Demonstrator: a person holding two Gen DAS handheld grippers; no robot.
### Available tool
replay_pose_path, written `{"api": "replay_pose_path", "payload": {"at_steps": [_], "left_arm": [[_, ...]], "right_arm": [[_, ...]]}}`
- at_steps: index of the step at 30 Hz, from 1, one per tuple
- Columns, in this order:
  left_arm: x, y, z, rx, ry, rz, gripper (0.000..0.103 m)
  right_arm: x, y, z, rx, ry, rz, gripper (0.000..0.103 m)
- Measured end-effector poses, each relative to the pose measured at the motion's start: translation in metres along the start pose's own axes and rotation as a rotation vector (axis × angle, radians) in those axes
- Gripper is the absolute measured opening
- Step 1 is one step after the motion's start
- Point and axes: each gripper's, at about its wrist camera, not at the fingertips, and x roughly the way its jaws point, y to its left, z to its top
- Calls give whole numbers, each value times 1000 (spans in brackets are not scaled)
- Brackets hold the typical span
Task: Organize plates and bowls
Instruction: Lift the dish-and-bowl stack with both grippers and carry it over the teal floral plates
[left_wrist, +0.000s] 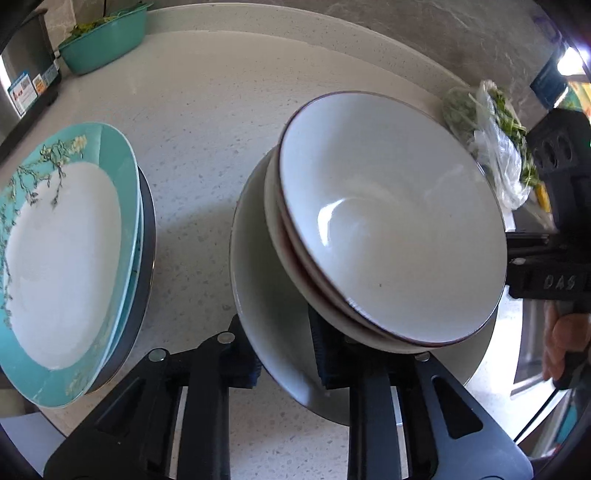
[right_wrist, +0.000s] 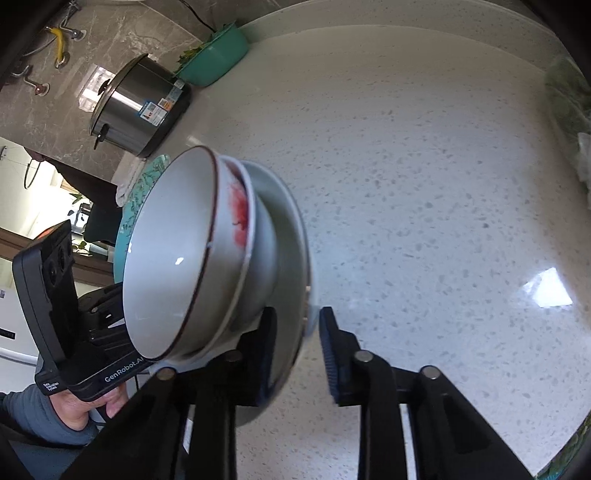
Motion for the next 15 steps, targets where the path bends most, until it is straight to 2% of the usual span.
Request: {"api": "replay_pose_path", "payload": {"at_steps": [15], "left_arm": [[-16,17,-11,-7,-13,1,14]], "right_arm": [[-5,1,-14,31,-55,-37,24]]}}
